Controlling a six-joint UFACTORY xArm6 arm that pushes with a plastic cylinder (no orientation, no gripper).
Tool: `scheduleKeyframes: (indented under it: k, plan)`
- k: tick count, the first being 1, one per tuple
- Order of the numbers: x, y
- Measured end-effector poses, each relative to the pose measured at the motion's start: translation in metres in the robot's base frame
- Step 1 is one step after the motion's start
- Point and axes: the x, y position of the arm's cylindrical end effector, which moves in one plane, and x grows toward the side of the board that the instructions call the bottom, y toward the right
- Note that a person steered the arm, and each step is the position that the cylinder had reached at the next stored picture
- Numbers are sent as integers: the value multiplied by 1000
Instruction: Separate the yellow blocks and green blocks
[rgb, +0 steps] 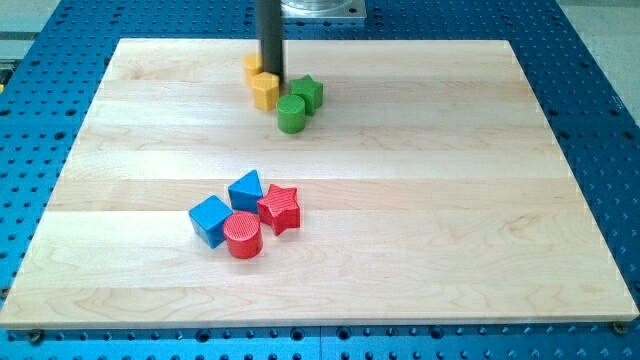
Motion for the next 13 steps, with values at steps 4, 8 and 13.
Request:
scheduleKeyframes:
  k: [4, 8, 13]
  plan:
    - [9, 117]
    - [53, 76]
    - [117, 32]
